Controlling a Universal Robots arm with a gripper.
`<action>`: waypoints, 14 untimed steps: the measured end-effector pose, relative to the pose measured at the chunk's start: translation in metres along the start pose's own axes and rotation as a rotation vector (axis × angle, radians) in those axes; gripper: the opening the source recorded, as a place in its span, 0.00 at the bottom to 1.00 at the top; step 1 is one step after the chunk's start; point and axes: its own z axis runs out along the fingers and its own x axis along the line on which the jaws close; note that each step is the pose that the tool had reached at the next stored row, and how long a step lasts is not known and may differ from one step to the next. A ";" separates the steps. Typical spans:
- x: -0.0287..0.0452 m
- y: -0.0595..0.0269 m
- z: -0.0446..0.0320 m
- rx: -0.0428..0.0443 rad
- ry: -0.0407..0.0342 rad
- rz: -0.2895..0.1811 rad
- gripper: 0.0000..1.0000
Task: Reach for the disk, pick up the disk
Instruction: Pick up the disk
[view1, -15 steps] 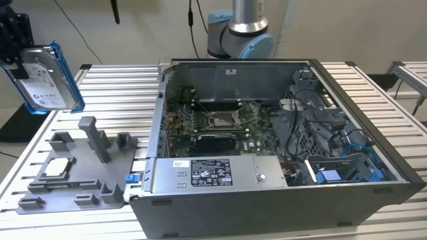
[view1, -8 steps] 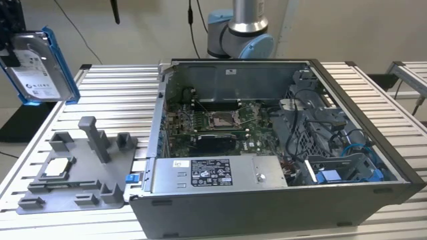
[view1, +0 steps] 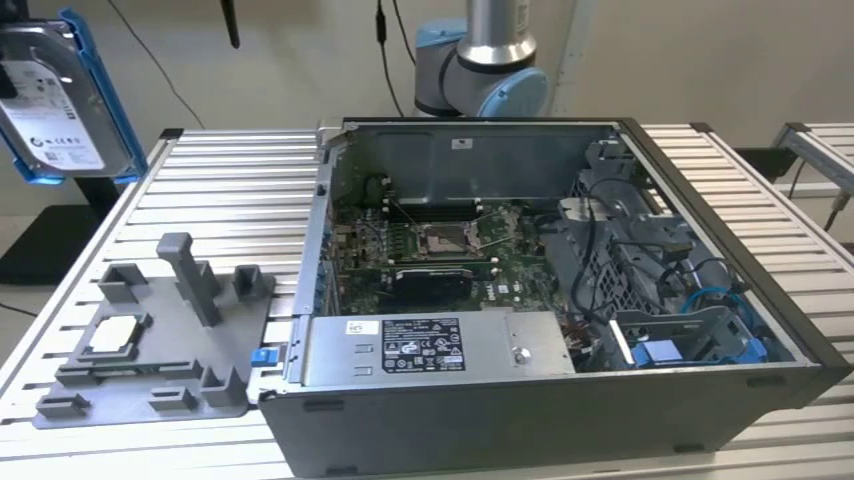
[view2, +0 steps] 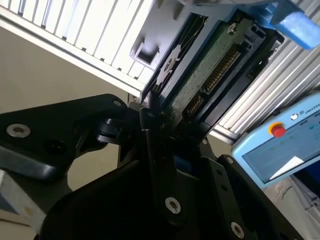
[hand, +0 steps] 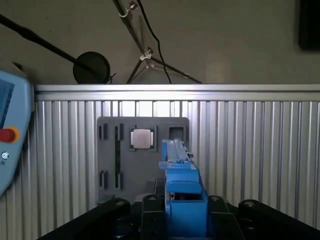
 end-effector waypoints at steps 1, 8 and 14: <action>0.0002 0.0001 -0.0040 0.0000 0.0004 0.000 0.00; 0.0008 0.0004 -0.0220 0.0000 0.0022 0.000 0.00; 0.0010 0.0005 -0.0267 -0.0001 0.0027 0.000 0.00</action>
